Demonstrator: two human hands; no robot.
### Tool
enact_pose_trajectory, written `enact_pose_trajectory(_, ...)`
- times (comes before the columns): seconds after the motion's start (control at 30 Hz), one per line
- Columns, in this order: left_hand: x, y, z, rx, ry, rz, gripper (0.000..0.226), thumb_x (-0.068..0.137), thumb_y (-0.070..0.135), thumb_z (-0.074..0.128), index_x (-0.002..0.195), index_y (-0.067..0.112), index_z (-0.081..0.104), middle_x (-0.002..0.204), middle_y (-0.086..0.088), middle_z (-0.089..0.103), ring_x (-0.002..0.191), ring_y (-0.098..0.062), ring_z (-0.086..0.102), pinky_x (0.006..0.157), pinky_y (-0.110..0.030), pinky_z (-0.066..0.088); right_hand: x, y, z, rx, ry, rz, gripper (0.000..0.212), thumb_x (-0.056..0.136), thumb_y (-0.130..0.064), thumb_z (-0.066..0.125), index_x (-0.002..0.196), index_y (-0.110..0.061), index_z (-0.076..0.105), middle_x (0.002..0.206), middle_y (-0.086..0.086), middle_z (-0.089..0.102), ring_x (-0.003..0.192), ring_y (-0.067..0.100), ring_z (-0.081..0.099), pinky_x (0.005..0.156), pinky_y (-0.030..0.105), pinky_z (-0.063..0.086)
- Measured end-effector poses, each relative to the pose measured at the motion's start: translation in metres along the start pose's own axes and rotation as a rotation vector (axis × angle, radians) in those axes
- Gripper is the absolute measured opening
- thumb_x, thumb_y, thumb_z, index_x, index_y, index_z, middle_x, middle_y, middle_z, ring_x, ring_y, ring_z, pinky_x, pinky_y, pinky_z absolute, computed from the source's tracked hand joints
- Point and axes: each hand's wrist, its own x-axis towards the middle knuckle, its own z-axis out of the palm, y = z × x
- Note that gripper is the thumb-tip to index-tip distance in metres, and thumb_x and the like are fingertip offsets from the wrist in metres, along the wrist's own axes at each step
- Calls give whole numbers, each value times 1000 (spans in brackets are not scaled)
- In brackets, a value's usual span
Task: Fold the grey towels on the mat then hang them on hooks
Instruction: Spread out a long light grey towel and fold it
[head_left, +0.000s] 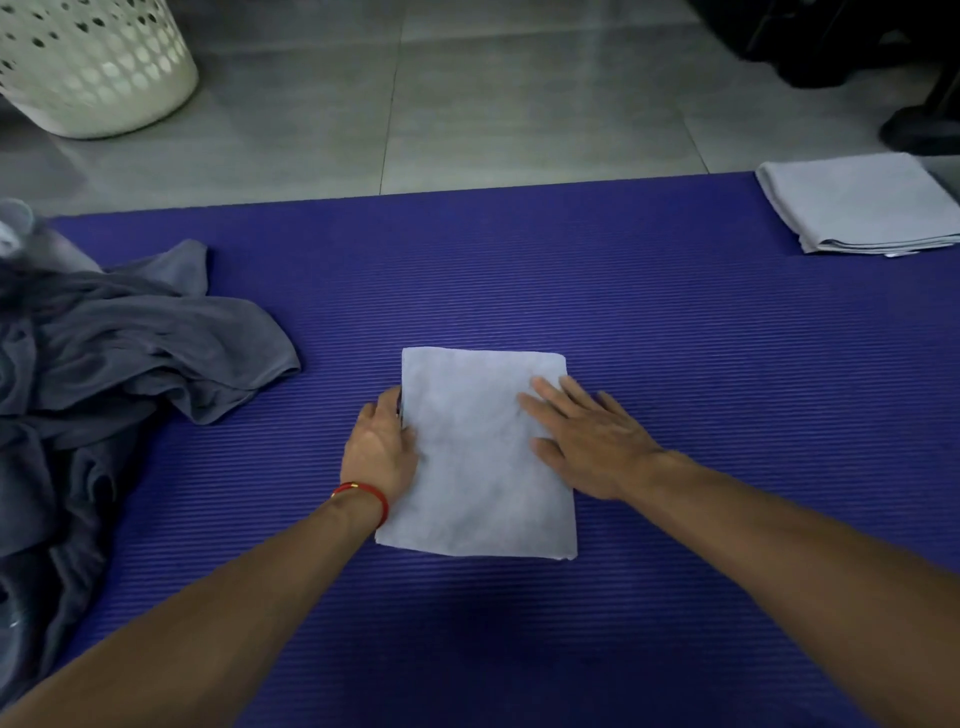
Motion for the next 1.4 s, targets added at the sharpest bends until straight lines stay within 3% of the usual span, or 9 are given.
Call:
enact_pose_trajectory(0.17,6,5,-7,176,30,103,76,88,9,64,153,19,27,136,-16,41,118,-37,48,93,-50,49,-11,-10,4,84,44,32,67,107,-49,29,162,-32,-5,167,-12,-21,156,20,-12,125,54,13)
enact_pose_trajectory(0.27,18,22,-3,536,161,478,73,88,14,62,154,17,32,155,-13,30,139,-36,32,110,-59,33,-41,-29,20,92,229,245,74,99,-61,38,157,-18,20,163,4,23,145,27,29,115,49,31)
enact_pose_trajectory(0.43,76,58,6,619,-309,524,63,103,23,49,159,18,20,165,-6,21,153,-25,16,124,-51,8,-82,-51,49,102,106,428,70,91,-78,31,121,-20,56,123,1,53,118,23,46,101,45,38)
enact_pose_trajectory(0.77,109,88,-20,627,-594,332,34,82,40,76,108,23,62,115,-1,66,98,-22,62,87,-35,52,-89,-49,35,1054,349,512,23,83,-35,71,91,-17,58,88,-1,68,81,17,67,66,33,55)
enact_pose_trajectory(0.87,97,95,-35,221,-819,129,29,89,24,73,114,9,68,112,-9,74,100,-27,72,91,-41,58,-97,-16,21,1470,473,604,24,87,-29,72,101,-14,61,101,9,74,94,29,72,82,51,62)
enact_pose_trajectory(0.97,75,112,-46,-307,-957,-22,32,95,12,66,126,5,65,121,-12,72,113,-29,69,101,-43,53,-104,33,-11,1687,568,642,30,93,-20,72,116,-6,61,112,11,74,97,25,74,76,43,64)
enact_pose_trajectory(1.13,56,202,-57,-675,-884,-14,37,93,12,66,129,7,64,126,-11,70,118,-27,67,99,-37,55,-107,140,-125,1871,508,701,26,93,-24,72,112,-7,68,105,8,74,87,18,71,57,32,61)
enact_pose_trajectory(1.23,48,250,-71,-815,-853,-51,42,91,15,68,132,12,62,126,-9,70,116,-27,67,98,-41,56,-118,174,-179,1816,406,632,31,90,-24,66,117,-8,67,106,6,70,90,23,69,66,34,59)
enact_pose_trajectory(1.4,38,342,-105,-1017,-797,-181,32,93,10,65,125,13,65,118,-12,73,98,-26,74,71,-38,63,-165,193,-256,1779,603,450,21,98,-29,59,106,-12,70,101,5,71,82,19,70,65,30,56)
